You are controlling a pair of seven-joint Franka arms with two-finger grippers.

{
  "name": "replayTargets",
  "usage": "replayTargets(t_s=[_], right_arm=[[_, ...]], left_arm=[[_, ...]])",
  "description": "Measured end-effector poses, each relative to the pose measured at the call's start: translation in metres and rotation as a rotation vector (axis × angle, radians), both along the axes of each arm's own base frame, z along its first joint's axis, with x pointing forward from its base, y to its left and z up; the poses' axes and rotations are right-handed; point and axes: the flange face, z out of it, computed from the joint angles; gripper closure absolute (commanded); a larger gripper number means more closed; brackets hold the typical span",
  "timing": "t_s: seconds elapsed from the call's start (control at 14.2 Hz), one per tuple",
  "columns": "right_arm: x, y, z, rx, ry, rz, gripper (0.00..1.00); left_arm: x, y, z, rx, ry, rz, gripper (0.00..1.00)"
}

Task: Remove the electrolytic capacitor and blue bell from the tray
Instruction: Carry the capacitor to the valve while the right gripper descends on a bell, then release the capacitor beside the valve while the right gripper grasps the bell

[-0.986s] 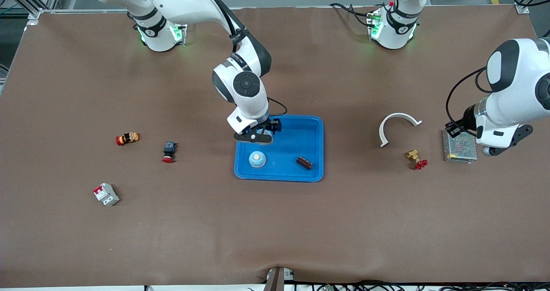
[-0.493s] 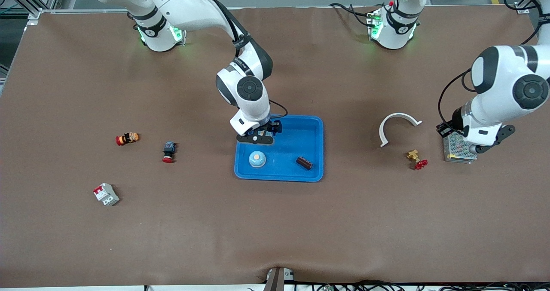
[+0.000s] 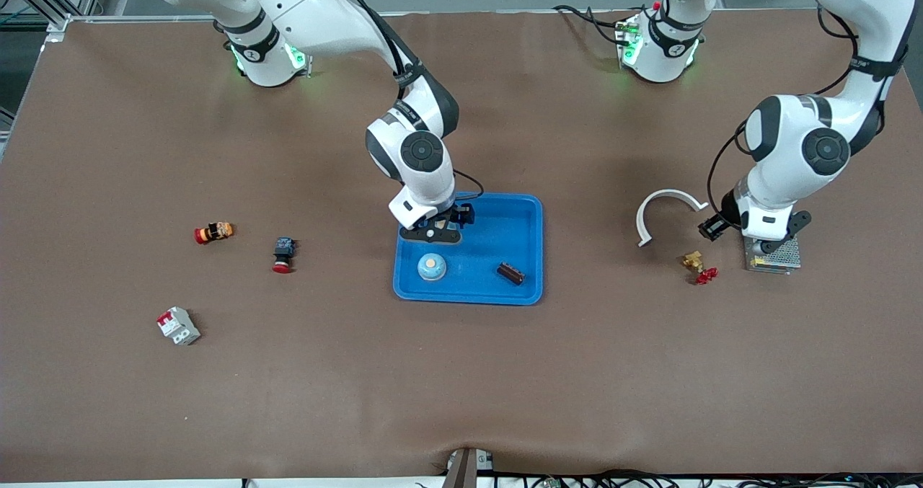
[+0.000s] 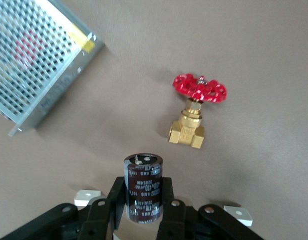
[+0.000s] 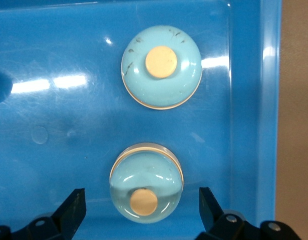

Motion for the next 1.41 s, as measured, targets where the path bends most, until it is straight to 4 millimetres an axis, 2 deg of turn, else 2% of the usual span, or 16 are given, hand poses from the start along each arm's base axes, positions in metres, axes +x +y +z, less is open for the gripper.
replayTargets(t_s=[0.42,0.92,0.99,1.06,1.13,1.2,1.27,1.41], right_arm=[[-0.001,0.0,-0.007,-0.002,0.0,0.0,0.0],[-0.001,-0.001,-0.017,-0.001,-0.003,0.0,0.0],[-0.001,-0.001,-0.019,-0.001,-0.003,0.0,0.0],[-0.001,-0.001,-0.02,-0.001,-0.004,0.0,0.0],[-0.001,-0.001,-0.021,0.001,-0.006,0.0,0.0],[-0.001,-0.001,-0.022,0.001,-0.007,0.0,0.0],[-0.001,-0.001,-0.023,0.001,-0.007,0.0,0.0],[-0.001,-0.001,-0.024,0.003,-0.009,0.0,0.14]], left_arm=[[-0.003,-0.005,-0.028,-0.036,-0.001,0.081,1.0],[-0.01,-0.017,-0.046,-0.051,0.038,0.171,1.0],[-0.011,-0.021,-0.048,-0.052,0.042,0.172,0.94],[-0.012,-0.025,-0.049,-0.052,0.046,0.172,0.76],[-0.013,-0.029,-0.05,-0.053,0.048,0.169,0.45],[-0.013,-0.031,-0.051,-0.053,0.049,0.164,0.04],[-0.013,-0.033,-0.051,-0.053,0.049,0.161,0.0],[-0.011,-0.036,-0.048,-0.054,0.043,0.155,0.0]])
